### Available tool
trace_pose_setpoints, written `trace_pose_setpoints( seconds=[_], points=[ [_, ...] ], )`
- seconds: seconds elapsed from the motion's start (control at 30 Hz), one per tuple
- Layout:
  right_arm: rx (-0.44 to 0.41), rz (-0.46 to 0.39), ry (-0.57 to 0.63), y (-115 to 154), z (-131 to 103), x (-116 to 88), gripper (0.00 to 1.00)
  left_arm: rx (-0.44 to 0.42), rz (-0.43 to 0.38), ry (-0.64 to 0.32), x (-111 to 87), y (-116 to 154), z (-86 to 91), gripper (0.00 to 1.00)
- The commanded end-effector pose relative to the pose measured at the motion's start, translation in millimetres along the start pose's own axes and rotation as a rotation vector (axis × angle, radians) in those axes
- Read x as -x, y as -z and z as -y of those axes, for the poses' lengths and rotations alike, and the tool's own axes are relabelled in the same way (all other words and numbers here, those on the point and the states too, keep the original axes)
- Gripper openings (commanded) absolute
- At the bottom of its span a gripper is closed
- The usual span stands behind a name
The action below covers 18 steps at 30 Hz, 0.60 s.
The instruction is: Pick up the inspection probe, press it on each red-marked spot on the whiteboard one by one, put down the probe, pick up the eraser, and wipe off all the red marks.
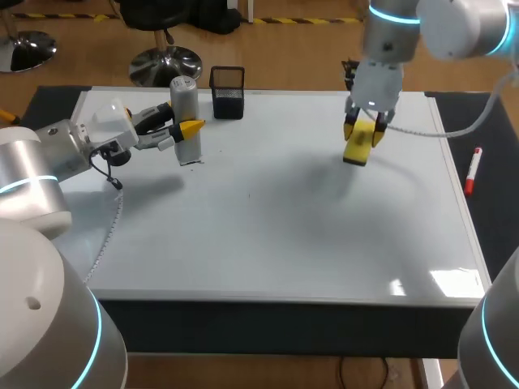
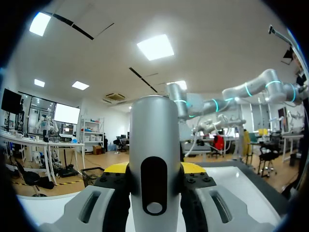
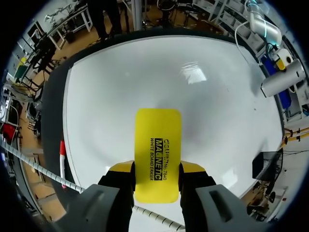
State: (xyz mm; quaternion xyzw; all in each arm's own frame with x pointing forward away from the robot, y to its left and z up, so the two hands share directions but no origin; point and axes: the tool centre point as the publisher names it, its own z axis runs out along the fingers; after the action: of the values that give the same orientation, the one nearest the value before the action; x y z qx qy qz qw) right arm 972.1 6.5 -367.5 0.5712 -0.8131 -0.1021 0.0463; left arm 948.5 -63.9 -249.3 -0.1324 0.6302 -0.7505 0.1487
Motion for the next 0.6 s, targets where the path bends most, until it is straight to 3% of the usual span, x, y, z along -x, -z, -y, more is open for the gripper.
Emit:
trace_pose_setpoints(
  seconds=[0.03, 0.33, 0.6],
  points=[
    [0.060, -0.045, 0.012, 6, 24, 24, 0.00, -0.002, 0.000, -0.001, -0.1, 0, 0.4, 0.00],
    [0.045, -0.070, 0.077, 23, 49, 76, 0.00, -0.002, 0.000, -0.001, -0.1, 0, 0.4, 0.00],
    [0.055, -0.082, 0.124, 27, 64, 107, 0.00, -0.002, 0.000, -0.001, -0.1, 0, 0.4, 0.00]
  ],
)
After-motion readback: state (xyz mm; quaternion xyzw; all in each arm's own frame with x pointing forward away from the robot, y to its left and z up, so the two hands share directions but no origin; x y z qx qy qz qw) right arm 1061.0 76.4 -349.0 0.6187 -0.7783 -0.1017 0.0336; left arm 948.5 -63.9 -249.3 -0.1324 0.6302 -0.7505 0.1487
